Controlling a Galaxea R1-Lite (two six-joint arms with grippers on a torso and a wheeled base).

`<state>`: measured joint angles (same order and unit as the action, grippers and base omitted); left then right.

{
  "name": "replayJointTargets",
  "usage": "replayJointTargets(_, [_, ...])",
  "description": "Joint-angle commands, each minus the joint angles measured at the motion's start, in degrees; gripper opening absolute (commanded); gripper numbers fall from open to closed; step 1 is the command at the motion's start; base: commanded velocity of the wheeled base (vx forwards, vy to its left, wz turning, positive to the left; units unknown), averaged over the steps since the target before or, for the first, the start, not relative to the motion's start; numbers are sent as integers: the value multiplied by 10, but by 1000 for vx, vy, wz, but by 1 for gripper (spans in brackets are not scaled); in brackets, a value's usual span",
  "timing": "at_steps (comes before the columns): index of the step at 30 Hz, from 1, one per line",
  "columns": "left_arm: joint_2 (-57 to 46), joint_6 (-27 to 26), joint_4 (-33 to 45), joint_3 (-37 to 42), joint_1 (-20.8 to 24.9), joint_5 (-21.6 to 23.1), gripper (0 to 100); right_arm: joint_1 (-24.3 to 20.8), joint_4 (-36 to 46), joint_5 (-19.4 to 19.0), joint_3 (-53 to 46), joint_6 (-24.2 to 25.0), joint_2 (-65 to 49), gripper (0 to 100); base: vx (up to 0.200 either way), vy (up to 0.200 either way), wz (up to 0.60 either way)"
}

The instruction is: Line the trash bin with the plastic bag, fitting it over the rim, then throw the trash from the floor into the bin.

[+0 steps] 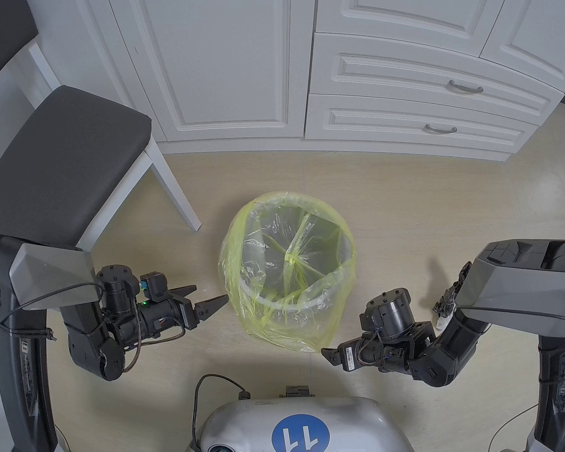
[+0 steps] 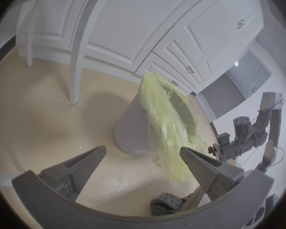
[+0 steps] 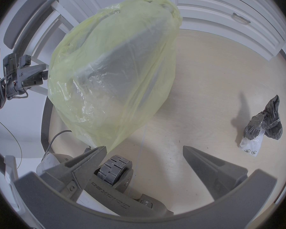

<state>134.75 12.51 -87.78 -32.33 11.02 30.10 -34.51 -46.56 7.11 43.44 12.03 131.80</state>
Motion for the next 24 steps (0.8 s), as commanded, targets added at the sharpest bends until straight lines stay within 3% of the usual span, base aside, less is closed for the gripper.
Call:
replayJointTargets(1, [44, 44, -1, -33, 4, -9, 100, 3, 0, 0, 4, 0, 1, 100, 0, 0, 0])
replayJointTargets(8, [78, 163, 2, -126, 16, -123, 100, 7, -7, 1, 4, -1, 2, 100, 0, 0, 0])
replayJointTargets(13, [105, 168, 26, -171, 16, -156, 100, 7, -8, 1, 5, -1, 2, 100, 0, 0, 0])
replayJointTargets(24, [120, 173, 171, -276, 21, -233, 100, 5, -8, 4, 0, -4, -2, 100, 0, 0, 0])
